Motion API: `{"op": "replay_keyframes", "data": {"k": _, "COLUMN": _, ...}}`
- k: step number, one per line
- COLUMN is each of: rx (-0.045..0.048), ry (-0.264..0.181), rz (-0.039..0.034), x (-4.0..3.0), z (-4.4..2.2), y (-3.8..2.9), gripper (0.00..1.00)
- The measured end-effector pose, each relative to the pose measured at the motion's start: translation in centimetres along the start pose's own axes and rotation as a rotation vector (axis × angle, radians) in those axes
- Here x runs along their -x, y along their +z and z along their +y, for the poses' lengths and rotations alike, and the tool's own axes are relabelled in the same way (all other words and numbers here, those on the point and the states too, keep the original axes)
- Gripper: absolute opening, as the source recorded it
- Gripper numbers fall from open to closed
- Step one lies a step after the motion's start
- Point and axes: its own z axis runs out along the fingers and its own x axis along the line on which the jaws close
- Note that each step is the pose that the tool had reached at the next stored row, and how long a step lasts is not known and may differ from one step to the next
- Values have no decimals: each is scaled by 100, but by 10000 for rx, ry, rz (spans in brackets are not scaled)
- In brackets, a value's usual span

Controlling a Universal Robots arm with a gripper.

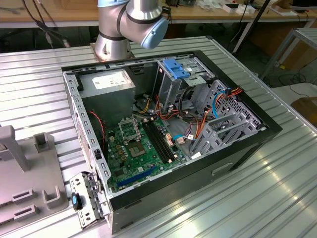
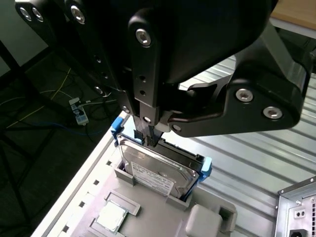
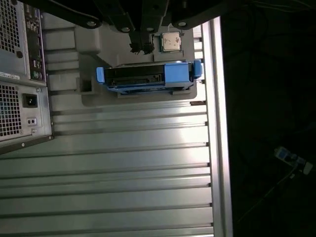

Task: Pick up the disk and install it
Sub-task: 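Reach for the disk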

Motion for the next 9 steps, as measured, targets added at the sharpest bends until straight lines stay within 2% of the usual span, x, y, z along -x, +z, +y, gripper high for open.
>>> {"op": "replay_keyframes", "data": {"k": 6, "rx": 0, "ry": 0, "rz": 0, "x": -180, "z": -6, "y": -3, "gripper": 11}}
{"op": "replay_keyframes", "data": {"k": 9, "rx": 0, "ry": 0, "rz": 2, "x": -227, "z": -5, "y": -2, "gripper": 11}}
